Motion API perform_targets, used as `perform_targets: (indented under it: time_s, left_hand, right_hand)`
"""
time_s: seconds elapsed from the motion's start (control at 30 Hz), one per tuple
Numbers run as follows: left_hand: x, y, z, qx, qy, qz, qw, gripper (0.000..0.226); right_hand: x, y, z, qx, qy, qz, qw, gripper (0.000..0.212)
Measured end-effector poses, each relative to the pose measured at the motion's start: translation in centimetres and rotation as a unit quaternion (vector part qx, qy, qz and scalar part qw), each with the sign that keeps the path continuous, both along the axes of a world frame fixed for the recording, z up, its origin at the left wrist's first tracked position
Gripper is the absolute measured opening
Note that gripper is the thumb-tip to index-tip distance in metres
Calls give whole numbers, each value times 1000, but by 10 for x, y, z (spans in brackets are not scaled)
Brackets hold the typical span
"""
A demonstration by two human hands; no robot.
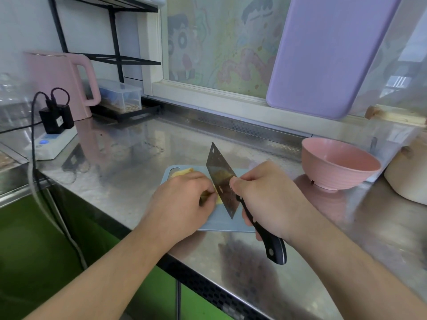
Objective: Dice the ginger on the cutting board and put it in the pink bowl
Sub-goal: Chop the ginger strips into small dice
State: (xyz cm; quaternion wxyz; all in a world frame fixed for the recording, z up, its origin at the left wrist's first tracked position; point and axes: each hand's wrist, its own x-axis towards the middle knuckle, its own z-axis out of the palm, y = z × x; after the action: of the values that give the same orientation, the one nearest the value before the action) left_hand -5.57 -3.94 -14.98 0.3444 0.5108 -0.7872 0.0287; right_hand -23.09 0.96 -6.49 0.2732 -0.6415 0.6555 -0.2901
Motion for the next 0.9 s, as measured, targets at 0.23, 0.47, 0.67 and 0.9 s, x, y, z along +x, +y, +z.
perform_targets:
  time_s: [0.23,0.47,0.67,0.9]
  left_hand:
    - [-1,-3,1,-6,2,-1,1000,10]
    - [2,-3,2,12,20,-17,1000,9]
    - [5,-4,0,31,46,-27,998,15]
    - [6,-4,-1,32,62,-19,997,3]
  right_hand:
    - [12,4,10,-6,117,41,992,24]
    - [15,-14,-14,-18,63,0,998,31]
    - [-1,-9,-11,-4,-19,-27,999,42]
    - [-4,-4,-2,-13,-10,-4,1000,48]
